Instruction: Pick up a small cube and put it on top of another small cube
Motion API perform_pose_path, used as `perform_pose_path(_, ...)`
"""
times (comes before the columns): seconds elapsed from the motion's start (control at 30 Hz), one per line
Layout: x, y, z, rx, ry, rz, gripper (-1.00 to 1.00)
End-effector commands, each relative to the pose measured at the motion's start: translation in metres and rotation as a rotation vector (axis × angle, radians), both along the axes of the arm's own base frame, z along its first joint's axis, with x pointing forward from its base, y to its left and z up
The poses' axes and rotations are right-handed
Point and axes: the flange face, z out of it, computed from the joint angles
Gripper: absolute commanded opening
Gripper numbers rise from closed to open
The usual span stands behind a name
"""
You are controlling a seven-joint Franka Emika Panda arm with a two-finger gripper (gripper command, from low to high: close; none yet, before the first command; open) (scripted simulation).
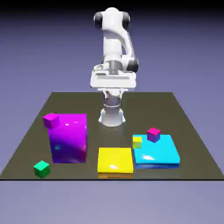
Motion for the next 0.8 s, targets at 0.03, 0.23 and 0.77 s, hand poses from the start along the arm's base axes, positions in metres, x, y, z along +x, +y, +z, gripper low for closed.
perform_pose_path(0.03,0.003,-0.013,0.025,0.001,-0.030,0.028,0.00)
perform_pose_path(0.23,0.003,-0.062,0.092,0.016,-0.115,0.116,0.00)
perform_pose_path(0.77,-0.009,-0.257,0.153,0.115,-0.317,0.361,0.00)
